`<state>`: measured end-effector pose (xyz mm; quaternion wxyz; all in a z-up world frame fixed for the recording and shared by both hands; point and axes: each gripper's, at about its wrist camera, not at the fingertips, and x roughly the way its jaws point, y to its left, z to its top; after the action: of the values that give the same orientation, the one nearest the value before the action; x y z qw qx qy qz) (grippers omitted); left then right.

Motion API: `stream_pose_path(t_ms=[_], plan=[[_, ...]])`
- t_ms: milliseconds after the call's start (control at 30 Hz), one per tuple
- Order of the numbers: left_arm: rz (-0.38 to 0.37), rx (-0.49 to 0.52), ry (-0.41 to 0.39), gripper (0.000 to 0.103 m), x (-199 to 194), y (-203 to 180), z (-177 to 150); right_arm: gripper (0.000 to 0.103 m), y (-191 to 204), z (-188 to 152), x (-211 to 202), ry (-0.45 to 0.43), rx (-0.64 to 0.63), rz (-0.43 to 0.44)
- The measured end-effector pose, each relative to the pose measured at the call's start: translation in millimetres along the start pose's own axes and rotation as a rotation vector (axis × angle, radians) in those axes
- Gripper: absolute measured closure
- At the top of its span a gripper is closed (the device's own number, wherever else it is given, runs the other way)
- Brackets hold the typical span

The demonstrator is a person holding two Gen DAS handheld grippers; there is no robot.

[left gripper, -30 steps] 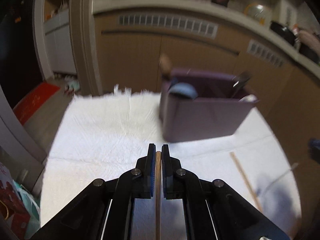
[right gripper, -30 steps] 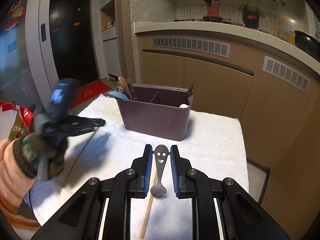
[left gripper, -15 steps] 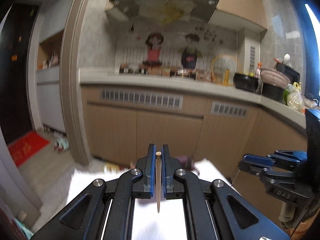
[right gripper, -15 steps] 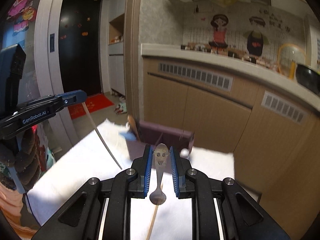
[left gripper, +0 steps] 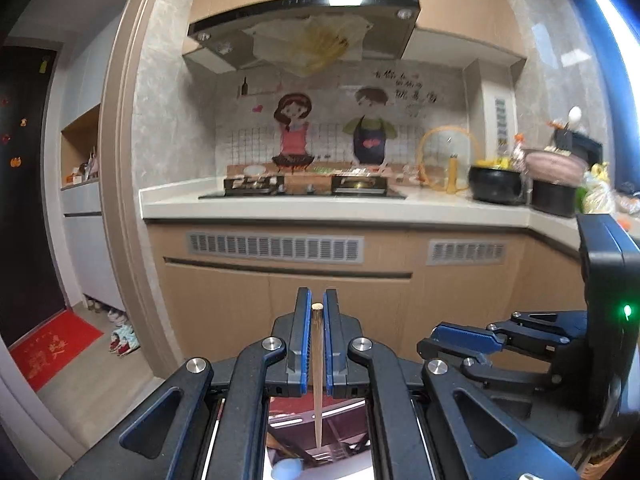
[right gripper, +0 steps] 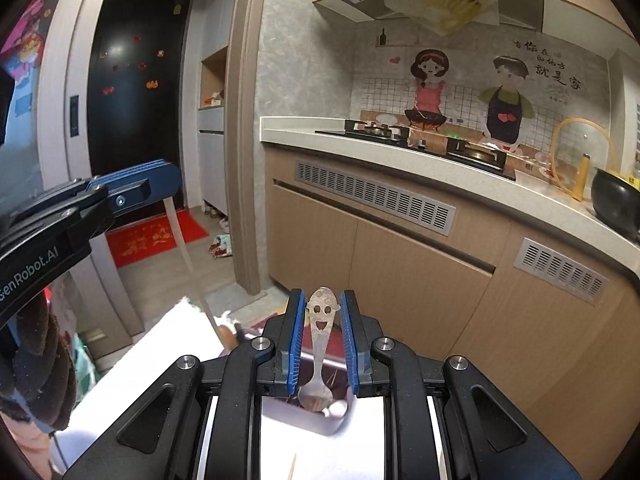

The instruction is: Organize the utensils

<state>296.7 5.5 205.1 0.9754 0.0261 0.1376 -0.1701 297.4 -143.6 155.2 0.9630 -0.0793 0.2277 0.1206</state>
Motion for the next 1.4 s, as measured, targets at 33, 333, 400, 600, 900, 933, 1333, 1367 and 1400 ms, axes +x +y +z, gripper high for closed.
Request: stream_pose_path(t_ms=[33,333,400,600,900,933,1333,1367,1400], plan=[[0.01,-0.003,0.021,0.099,12.2,3.6,-5.9,0.084,1.7,-4.0,12.2,0.009,-0.006,-0.006],[-0.025,-0.131,0.266,0.099,113.7,38.7,-82.8,0.083,-1.6,-54.6,123.1,0.223,0.089,0.08],[-0.036,-0.152,0.305,0.089,123.4,41.5,-100.0,0.082,-4.9,-66.1,135.4,0.27,0.133,0.111],[-0.054,-0.203,0.288,0.036,104.1,48.0,-124.2,0.047,-13.9,-85.6,121.6,0.237,0.172,0.064],[0.146,-0.126,0.175,0.001,-3.6,14.5,-165.2,0.016,-11.4,-121.5,32.1,0.084,0.221,0.004],[0.157,-0.116,0.177,0.001,-16.0,8.4,-172.7,0.013,-8.0,-128.2,20.7,0.07,0.224,0.001],[0.253,-0.188,0.245,0.001,-103.8,-36.4,-234.6,0.003,25.6,-210.1,-80.9,0.005,0.259,-0.116],[0.267,-0.174,0.24,0.001,-109.0,-41.4,-236.8,0.003,28.6,-215.6,-86.9,0.002,0.255,-0.134],[0.281,-0.159,0.235,0.001,-111.7,-46.1,-237.1,0.003,31.3,-219.6,-91.4,0.003,0.252,-0.143]])
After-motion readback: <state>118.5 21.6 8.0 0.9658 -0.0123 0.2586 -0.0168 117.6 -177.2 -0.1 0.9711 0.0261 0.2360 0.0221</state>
